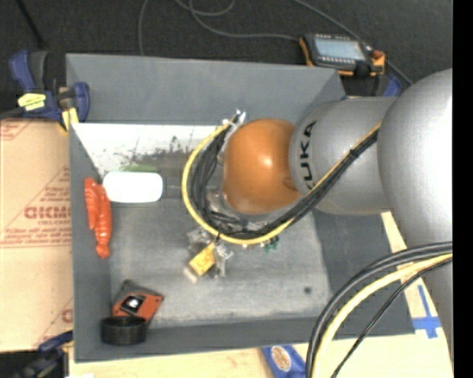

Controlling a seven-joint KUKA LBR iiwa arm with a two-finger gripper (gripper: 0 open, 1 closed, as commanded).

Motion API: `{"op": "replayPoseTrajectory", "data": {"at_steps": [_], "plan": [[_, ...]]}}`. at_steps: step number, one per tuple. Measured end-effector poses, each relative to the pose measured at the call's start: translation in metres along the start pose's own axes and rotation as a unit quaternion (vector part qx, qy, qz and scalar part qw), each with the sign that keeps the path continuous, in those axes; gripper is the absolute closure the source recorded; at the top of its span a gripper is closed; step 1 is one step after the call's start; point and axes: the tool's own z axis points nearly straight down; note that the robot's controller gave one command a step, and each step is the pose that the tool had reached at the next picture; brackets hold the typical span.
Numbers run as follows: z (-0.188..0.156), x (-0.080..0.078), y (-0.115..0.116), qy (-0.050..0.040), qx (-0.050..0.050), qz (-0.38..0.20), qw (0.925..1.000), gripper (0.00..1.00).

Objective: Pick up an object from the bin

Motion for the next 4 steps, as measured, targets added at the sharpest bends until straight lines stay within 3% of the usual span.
{"op": "replayPoseTrajectory", "data": {"at_steps": [4], "plan": [[-0.066, -0.001, 0.0, 0.0004, 0.0, 0.001, 1.0, 1.0]]}}
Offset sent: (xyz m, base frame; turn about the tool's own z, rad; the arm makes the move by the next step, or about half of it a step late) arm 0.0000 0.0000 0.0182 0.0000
